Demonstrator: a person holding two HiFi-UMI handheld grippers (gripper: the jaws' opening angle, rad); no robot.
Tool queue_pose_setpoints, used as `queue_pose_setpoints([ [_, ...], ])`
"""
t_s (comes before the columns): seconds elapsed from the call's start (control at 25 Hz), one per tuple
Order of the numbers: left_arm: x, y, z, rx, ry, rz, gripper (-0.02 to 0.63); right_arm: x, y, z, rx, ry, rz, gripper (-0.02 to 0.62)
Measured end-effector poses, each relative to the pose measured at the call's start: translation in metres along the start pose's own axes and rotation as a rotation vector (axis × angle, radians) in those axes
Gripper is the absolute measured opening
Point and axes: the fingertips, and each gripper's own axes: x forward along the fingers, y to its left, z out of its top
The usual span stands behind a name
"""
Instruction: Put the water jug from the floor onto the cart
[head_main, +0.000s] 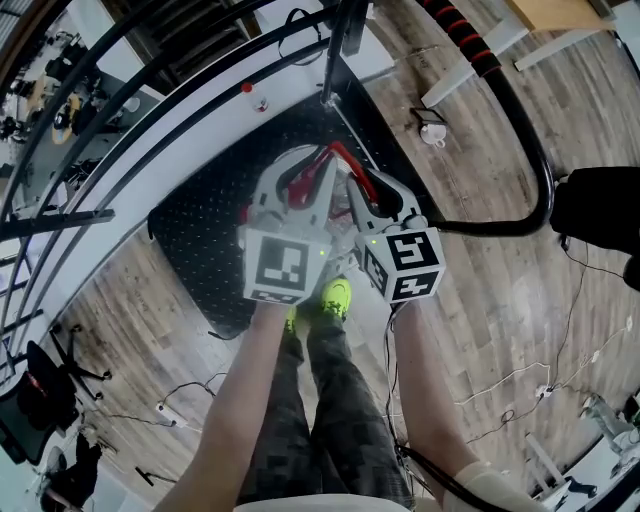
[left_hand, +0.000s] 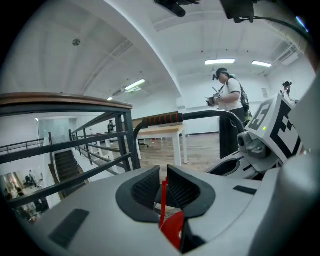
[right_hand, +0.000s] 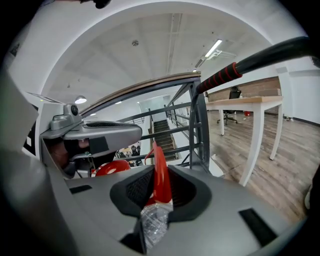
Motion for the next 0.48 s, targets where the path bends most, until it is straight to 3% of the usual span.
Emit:
queue_pose_setpoints([
  [0.4, 0.0027, 0.0050, 0.0046, -0.006, 0.011, 0.010, 0.035, -0.0002, 0.0037, 0.0080, -0.021, -0.009, 0.006, 0.075],
  [0.48, -0.0002, 0.0065, 0.0049, -0.008, 0.013, 0.007, 0.035, 0.0002, 0.0061, 0.0101, -0.021, -0.008, 0.010, 0.110],
])
